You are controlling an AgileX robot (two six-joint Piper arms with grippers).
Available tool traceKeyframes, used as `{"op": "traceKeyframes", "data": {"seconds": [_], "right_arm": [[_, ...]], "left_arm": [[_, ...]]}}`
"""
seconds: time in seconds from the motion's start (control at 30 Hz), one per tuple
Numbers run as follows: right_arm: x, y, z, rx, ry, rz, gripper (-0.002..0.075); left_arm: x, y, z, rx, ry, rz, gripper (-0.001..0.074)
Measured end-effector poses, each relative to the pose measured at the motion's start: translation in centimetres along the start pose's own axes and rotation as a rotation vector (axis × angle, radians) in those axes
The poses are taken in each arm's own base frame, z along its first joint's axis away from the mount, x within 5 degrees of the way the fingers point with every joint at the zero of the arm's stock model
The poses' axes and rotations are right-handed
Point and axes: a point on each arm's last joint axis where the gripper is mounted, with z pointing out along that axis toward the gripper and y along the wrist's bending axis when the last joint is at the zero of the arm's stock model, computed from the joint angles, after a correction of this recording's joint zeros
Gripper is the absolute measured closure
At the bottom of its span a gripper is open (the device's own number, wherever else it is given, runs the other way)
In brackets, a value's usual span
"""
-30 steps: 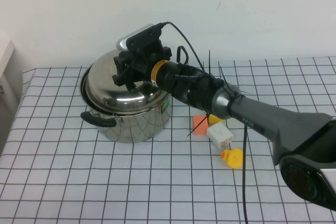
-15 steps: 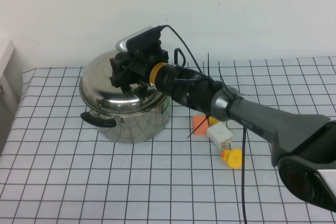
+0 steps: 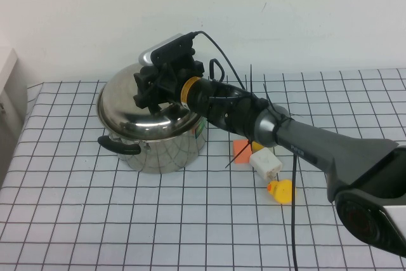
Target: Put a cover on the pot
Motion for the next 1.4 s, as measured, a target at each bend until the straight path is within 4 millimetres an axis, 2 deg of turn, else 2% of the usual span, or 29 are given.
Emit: {"op": "traceKeyframes", "data": {"seconds": [0.1,0.23,0.3,0.4,0.5,0.57,0.63,0.7,0.77,0.8,0.87,0.93,1.0,1.17,1.23,1.4], "right_arm": [[0.0,0.0,0.0,0.0,0.0,0.004,0.0363],[0.1,-0.1,0.0,0.007,0.008,0.023,0.0186],[-0.3,-0.2,-0.1,0.019,0.014,0.006,0.0134],[-2.3,-0.4,-0.8,0.052,0.009,-0.027,0.0106],[-7.0,-0.6,-2.7,0.093,-0.041,-0.036,0.0106],[-10.4,-0.6,-4.5,0.114,-0.085,-0.04,0.0143],[-13.8,-0.4,-6.8,0.126,-0.127,-0.04,0.0223],[-16.7,-0.1,-9.6,0.127,-0.159,-0.052,0.0354],[-18.8,0.2,-12.5,0.128,-0.175,-0.058,0.0489],[-19.2,0.4,-13.9,0.124,-0.171,-0.062,0.0561],[-19.5,0.9,-16.2,0.098,-0.162,-0.072,0.0657],[-19.3,1.6,-18.8,0.054,-0.154,-0.094,0.0697],[-18.8,2.2,-20.8,0.007,-0.142,-0.13,0.0712],[-18.7,4.1,-27.7,-0.11,-0.167,-0.319,0.0726],[-17.7,4.4,-30.5,-0.105,-0.145,-0.349,0.0727],[-13.7,4.6,-36.7,-0.065,-0.079,-0.324,0.0727]], "left_arm": [[0.0,0.0,0.0,0.0,0.0,0.0,0.0738],[0.0,0.0,0.0,0.0,0.0,0.004,0.0738],[0.0,0.0,0.0,0.0,0.0,0.002,0.0738],[0.0,0.0,0.0,0.0,0.0,0.002,0.0738],[0.0,0.0,0.0,0.0,0.0,0.002,0.0738],[0.0,0.0,0.0,0.0,0.0,0.002,0.0738],[0.0,0.0,0.0,0.0,0.0,0.002,0.0738],[0.0,0.0,0.0,0.0,0.0,0.002,0.0738],[0.0,0.0,0.0,0.0,0.0,0.002,0.0738],[0.0,0.0,0.0,0.0,0.0,0.002,0.0738],[0.0,0.0,0.0,0.0,0.0,0.002,0.0738],[0.0,0.0,0.0,0.0,0.0,0.002,0.0738],[0.0,0.0,0.0,0.0,0.0,0.002,0.0738],[0.0,0.0,0.0,0.0,0.0,0.002,0.0738],[0.0,0.0,0.0,0.0,0.0,0.002,0.0738],[0.0,0.0,0.0,0.0,0.0,0.002,0.0738]]}}
